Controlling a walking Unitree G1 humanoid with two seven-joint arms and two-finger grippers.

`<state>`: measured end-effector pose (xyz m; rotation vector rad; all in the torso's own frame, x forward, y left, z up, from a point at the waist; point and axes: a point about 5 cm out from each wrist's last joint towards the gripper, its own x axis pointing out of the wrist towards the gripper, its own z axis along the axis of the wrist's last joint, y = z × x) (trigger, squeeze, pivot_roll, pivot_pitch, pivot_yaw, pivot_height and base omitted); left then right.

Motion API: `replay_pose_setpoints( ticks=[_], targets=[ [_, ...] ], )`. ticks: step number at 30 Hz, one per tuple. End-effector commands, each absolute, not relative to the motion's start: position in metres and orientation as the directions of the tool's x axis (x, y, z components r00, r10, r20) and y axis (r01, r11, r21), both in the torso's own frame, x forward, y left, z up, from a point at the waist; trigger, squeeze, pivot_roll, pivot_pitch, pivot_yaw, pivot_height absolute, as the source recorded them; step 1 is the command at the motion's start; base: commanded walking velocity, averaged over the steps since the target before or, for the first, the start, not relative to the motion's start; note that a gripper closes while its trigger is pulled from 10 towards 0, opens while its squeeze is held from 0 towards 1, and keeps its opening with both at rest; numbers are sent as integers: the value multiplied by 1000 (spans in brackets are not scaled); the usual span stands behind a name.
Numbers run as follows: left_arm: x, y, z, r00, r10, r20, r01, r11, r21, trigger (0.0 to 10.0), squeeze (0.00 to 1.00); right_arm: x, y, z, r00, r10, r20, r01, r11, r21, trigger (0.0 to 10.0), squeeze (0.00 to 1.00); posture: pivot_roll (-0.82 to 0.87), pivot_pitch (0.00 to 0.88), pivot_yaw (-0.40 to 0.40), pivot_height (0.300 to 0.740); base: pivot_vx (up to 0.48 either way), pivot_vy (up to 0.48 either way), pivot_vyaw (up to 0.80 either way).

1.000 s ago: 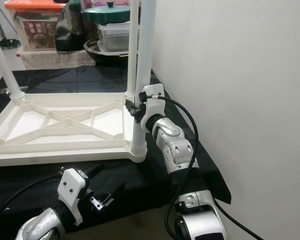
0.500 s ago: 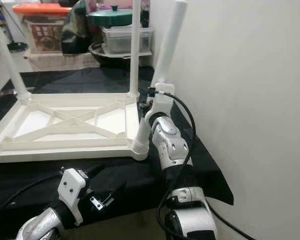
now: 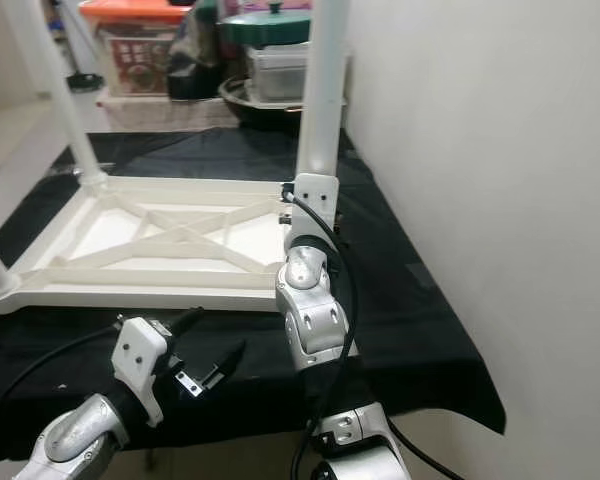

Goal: Building children table

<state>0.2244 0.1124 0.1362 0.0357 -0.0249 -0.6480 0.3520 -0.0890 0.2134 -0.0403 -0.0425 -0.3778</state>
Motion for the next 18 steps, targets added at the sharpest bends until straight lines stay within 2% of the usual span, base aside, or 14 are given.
replay_pose_setpoints(
  ticks=[1,5,9,14,18],
  targets=[
    [226,114,134,801,-599,1,598,800,53,10000,0,344,-79,168,871,-445,-209,441,895,-71,10000,0,51,40,-41,740,0,0,0],
    [227,113,134,801,-598,5,597,800,53,10000,0,342,-80,166,825,-506,-251,517,856,-27,10000,0,50,41,-39,740,0,0,0],
    [228,113,134,802,-597,5,596,801,56,10000,0,338,-86,165,739,-592,-322,629,777,12,10000,0,55,42,-43,740,0,0,0],
    [229,114,134,803,-597,5,595,801,58,10000,0,337,-87,165,719,-613,-327,648,762,-4,10000,0,53,42,-43,740,0,0,0],
    [231,114,135,802,-598,8,596,800,63,10000,0,330,-89,155,654,-635,-412,690,723,-19,10000,0,51,40,-42,740,0,0,0]
  ],
)
